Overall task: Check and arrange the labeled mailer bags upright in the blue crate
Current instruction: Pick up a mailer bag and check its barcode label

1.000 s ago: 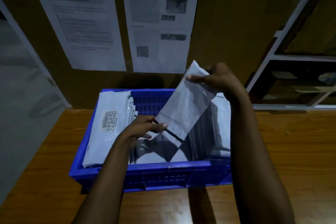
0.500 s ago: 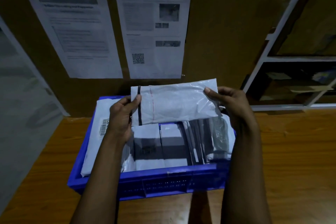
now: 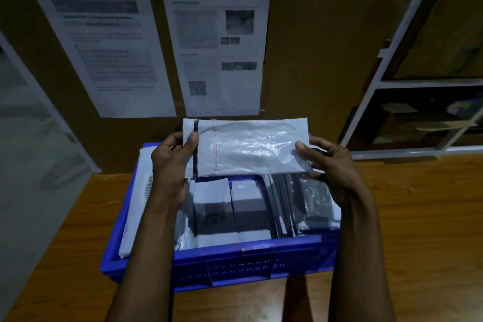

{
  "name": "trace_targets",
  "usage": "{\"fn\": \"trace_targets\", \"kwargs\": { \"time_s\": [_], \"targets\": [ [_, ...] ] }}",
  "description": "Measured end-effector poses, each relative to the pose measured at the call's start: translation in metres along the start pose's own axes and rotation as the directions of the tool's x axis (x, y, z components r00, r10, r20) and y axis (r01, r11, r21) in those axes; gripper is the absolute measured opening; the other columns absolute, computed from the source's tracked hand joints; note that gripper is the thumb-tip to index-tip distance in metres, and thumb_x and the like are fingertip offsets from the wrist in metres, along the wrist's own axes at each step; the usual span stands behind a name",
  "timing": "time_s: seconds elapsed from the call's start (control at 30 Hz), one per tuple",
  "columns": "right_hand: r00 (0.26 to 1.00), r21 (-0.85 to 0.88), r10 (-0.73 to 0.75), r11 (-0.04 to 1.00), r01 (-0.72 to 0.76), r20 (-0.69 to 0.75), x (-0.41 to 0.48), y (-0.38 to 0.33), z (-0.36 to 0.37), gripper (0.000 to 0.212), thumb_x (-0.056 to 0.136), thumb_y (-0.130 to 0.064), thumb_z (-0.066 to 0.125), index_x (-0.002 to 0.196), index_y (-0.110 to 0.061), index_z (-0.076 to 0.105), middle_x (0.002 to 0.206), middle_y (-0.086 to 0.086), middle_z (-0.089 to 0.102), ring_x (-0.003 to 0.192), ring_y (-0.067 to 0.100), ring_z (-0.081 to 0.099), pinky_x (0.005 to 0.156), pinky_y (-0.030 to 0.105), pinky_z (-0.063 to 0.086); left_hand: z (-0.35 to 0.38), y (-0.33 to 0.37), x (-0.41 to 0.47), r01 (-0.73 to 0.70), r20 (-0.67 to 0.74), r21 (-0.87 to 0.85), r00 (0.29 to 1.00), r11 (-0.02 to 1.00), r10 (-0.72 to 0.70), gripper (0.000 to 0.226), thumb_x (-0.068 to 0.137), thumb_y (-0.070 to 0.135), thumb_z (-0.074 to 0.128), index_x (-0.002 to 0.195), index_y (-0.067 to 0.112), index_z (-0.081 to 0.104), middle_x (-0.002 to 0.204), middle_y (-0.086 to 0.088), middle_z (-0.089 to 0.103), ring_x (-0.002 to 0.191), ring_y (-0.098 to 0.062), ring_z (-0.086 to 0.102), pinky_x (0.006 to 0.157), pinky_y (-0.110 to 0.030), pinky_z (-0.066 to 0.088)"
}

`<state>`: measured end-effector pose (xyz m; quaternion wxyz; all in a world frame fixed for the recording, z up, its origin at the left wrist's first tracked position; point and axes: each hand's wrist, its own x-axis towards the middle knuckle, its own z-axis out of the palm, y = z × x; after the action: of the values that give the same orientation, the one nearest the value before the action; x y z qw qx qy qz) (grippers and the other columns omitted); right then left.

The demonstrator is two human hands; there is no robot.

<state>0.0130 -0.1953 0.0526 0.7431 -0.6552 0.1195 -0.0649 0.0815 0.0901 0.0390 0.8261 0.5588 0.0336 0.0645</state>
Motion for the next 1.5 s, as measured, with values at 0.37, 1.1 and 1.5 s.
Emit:
{"fn": "trace_targets", "kwargs": {
  "time_s": [0.37, 1.1, 1.5],
  "targets": [
    [0.995, 0.080, -0.072, 0.994, 0.077, -0.066, 0.002, 0.002, 0.001, 0.029, 0.083, -0.007, 0.080, 0.110, -0.015, 0.072, 0.089, 0.001, 0.081, 0.079, 0.015, 0.078, 0.061, 0.027, 0.061, -0.004, 0.009, -0.011, 0.096, 0.246, 0.034, 0.964, 0.995, -0.101, 0.045, 0.086, 0.011, 0.071, 0.129, 0.014, 0.065, 0.116, -0.006, 0.076, 0.101, -0.025, 0.075, 0.074, -0.033, 0.064],
    [0.987, 0.001, -0.072, 0.997, 0.072, 0.146, 0.003, 0.008, 0.015, 0.068, 0.072, -0.013, 0.086, 0.135, -0.025, 0.062, 0.092, 0.009, 0.071, 0.079, 0.020, 0.071, 0.062, 0.032, 0.057, -0.032, 0.023, 0.007, -0.063, 0.174, 0.089, 0.984, 0.994, 0.047, 0.044, 0.083, 0.000, 0.075, 0.125, 0.009, 0.063, 0.106, -0.015, 0.074, 0.072, -0.028, 0.069, 0.047, -0.028, 0.055],
    [0.936, -0.205, -0.054, 0.970, 0.132, 0.349, -0.004, 0.009, 0.029, 0.046, 0.081, -0.023, 0.082, 0.125, -0.021, 0.071, 0.101, 0.012, 0.079, 0.100, 0.018, 0.075, 0.078, 0.019, 0.054, -0.013, 0.057, 0.021, -0.108, 0.535, 0.348, 0.839, 0.931, -0.103, 0.045, 0.085, 0.002, 0.076, 0.127, 0.007, 0.063, 0.101, -0.015, 0.072, 0.069, -0.024, 0.064, 0.049, -0.029, 0.050]
  ]
}}
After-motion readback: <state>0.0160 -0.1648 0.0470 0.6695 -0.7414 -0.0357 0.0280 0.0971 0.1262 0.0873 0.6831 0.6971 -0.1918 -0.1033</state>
